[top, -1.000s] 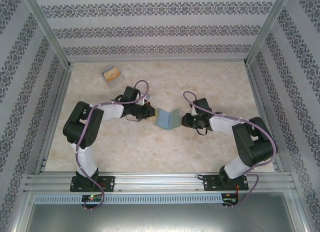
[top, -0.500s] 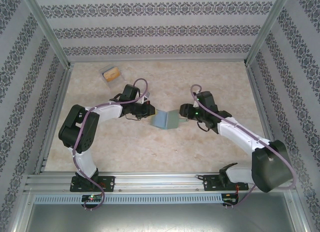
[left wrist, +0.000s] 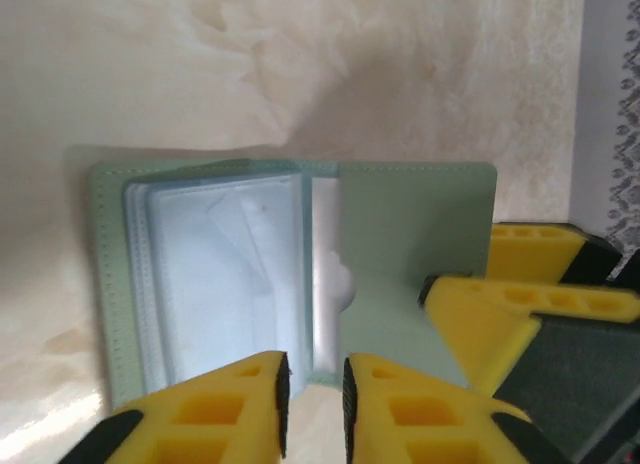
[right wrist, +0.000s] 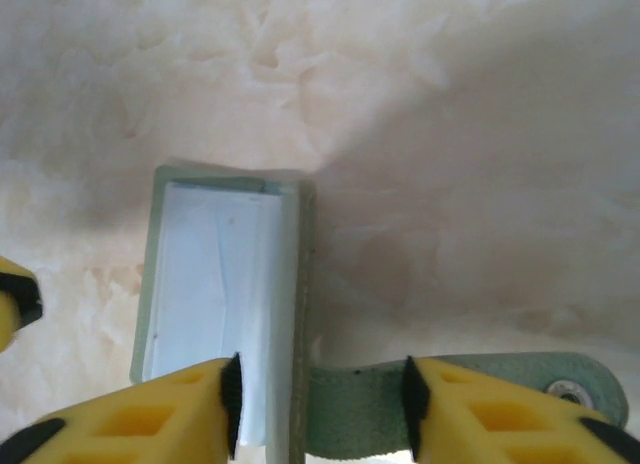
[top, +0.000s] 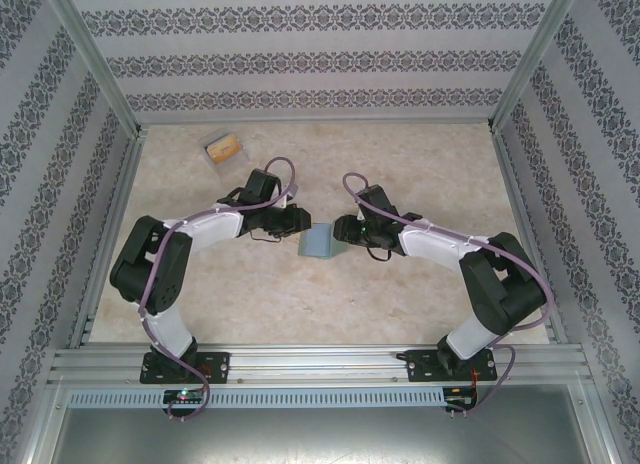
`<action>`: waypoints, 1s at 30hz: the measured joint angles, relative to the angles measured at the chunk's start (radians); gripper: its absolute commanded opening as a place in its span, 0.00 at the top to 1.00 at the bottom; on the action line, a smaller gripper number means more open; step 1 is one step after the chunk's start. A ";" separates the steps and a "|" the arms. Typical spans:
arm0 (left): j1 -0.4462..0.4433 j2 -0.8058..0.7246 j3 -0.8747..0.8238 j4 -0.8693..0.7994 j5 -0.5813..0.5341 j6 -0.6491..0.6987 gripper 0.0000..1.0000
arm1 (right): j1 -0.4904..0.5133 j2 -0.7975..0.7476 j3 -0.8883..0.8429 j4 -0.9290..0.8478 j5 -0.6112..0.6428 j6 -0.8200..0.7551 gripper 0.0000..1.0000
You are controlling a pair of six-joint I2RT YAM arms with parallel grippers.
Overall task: Put the credit cards into the card holder
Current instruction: Flip over the card slot in the card holder.
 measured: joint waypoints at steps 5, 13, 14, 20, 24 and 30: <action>0.006 -0.017 -0.014 -0.019 -0.048 0.010 0.52 | -0.016 0.037 0.013 -0.016 0.014 -0.008 0.89; 0.010 -0.003 -0.084 0.016 -0.052 0.019 0.45 | -0.133 0.097 -0.014 0.034 -0.116 0.006 1.00; 0.011 0.002 -0.090 0.020 -0.051 0.019 0.45 | -0.145 0.101 -0.014 0.037 -0.130 0.006 1.00; 0.011 0.033 -0.092 0.105 0.008 -0.002 0.00 | -0.163 0.109 -0.014 0.053 -0.179 0.006 1.00; 0.011 0.033 -0.100 0.223 0.072 -0.053 0.00 | -0.163 0.120 -0.014 0.056 -0.186 0.007 1.00; 0.011 0.026 -0.086 0.237 0.084 -0.057 0.00 | -0.157 0.127 -0.014 0.060 -0.186 0.007 1.00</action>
